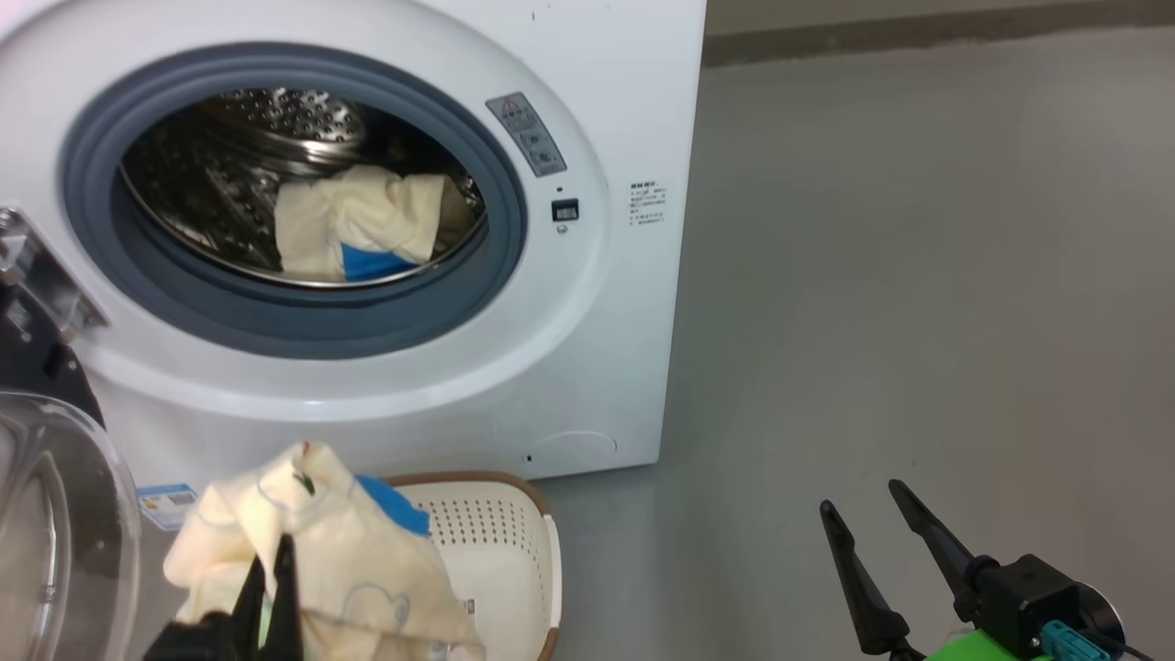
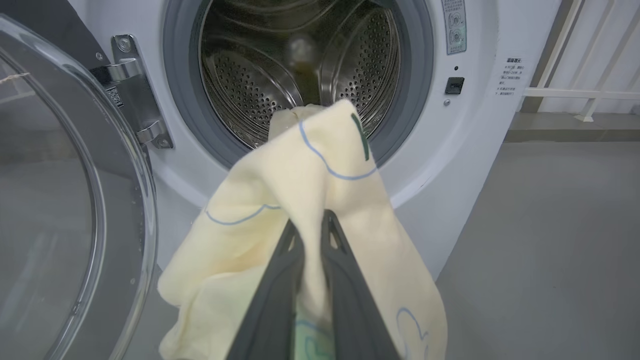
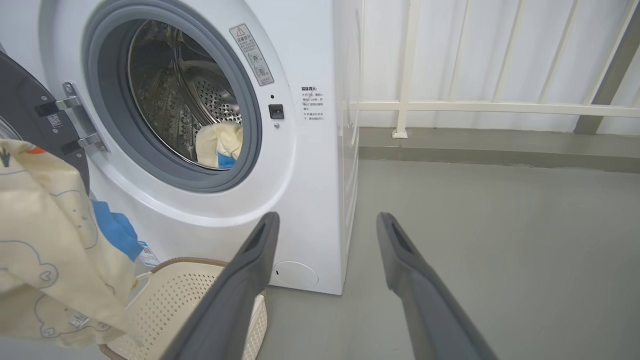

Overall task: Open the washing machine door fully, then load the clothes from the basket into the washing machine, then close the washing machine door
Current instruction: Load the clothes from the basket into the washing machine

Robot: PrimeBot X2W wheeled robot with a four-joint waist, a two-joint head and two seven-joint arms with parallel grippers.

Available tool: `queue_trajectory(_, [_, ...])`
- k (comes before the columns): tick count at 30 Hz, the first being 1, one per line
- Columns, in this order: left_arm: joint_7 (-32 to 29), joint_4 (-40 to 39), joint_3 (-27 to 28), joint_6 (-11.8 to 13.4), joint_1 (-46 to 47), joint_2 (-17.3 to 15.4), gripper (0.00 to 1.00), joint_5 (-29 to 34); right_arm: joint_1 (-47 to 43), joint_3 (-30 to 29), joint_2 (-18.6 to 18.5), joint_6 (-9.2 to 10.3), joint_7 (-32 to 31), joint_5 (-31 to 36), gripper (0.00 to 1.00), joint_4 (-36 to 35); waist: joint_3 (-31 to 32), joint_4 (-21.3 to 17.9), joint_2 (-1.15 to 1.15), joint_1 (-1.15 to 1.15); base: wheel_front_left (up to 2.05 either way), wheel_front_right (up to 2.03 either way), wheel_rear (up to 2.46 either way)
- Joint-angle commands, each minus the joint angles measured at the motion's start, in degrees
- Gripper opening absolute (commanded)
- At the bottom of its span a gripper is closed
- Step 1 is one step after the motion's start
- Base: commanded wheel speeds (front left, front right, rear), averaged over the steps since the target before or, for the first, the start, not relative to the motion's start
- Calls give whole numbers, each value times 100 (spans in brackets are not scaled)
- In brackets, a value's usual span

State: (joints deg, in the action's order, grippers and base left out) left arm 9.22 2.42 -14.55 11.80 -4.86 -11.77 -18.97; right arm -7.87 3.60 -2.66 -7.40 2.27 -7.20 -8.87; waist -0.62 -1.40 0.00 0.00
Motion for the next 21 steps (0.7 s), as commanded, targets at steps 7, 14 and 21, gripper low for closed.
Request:
queue_trajectory(7, [86, 725, 241, -308, 1291, -7, 0, -205, 425, 286, -22, -9, 71, -77, 100, -239, -618, -125, 0, 0, 0, 0, 0])
queue_trajectory(14, [27, 1941, 382, -621, 2779, -39, 0, -424, 817, 373, -22, -9, 176, -90, 100, -280, -1387, -294, 0, 0, 0, 0, 0])
queue_trajectory(21, [-343, 3082, 518, -979, 4400, -215, 0, -670, 1253, 527, -21, -9, 358, -124, 100, -219, -2189, -509, 0, 0, 0, 0, 0])
